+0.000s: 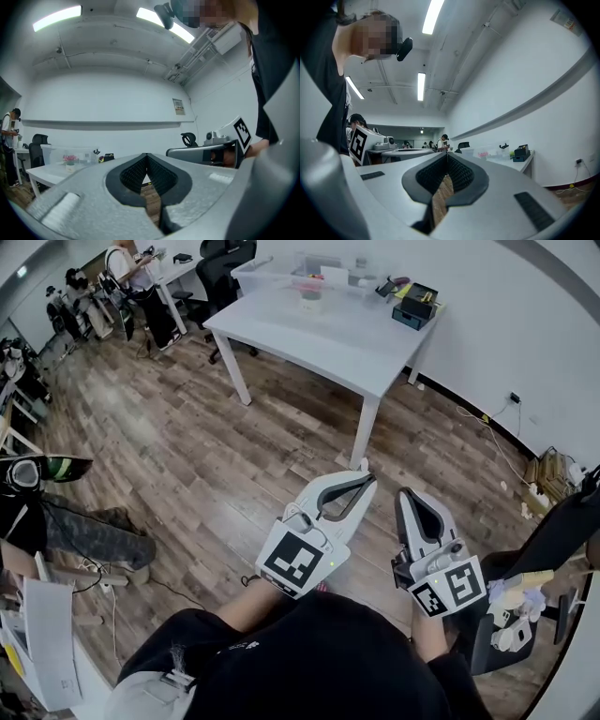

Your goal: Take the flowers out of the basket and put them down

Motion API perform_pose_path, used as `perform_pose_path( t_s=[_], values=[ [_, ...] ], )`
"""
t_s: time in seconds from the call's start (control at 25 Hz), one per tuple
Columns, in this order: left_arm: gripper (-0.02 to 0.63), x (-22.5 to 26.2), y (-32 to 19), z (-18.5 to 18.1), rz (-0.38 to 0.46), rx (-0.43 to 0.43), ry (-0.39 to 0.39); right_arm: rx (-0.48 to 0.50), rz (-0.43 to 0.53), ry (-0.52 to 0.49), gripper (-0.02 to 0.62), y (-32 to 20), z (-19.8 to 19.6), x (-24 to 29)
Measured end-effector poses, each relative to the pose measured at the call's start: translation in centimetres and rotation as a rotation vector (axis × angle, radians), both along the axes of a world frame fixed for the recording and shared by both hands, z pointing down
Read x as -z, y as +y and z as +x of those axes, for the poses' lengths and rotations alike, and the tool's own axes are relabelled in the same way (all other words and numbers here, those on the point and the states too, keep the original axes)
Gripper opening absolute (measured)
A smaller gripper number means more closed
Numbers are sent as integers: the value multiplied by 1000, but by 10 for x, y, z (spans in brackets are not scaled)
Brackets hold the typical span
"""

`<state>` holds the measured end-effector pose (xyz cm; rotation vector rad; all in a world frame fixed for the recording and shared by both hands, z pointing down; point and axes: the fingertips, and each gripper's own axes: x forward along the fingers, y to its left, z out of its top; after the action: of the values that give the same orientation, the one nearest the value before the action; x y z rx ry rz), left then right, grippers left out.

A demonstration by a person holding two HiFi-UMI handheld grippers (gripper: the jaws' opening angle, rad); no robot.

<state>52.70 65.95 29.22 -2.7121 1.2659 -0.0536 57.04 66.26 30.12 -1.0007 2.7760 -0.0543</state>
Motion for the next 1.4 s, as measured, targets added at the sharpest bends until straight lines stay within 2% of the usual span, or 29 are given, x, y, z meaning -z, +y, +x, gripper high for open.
perform_pose_path(
  t_s=[0.48,1.0,1.24,1.4],
  values=[
    [-9,1,-53,-57,-16,-6,23,15,-20,13,12,-53,-57,2],
    [-9,-4,-107,-121,-33,3,10,8,-44,9,12,-112,-114,-4],
    [-11,-4,-123,-154,-43,8,34,0,-59,48,12,-124,-140,-8],
    [-9,-8,-127,-159,-60,3,46,-10,-80,57,12,-123,-144,-15]
  ],
)
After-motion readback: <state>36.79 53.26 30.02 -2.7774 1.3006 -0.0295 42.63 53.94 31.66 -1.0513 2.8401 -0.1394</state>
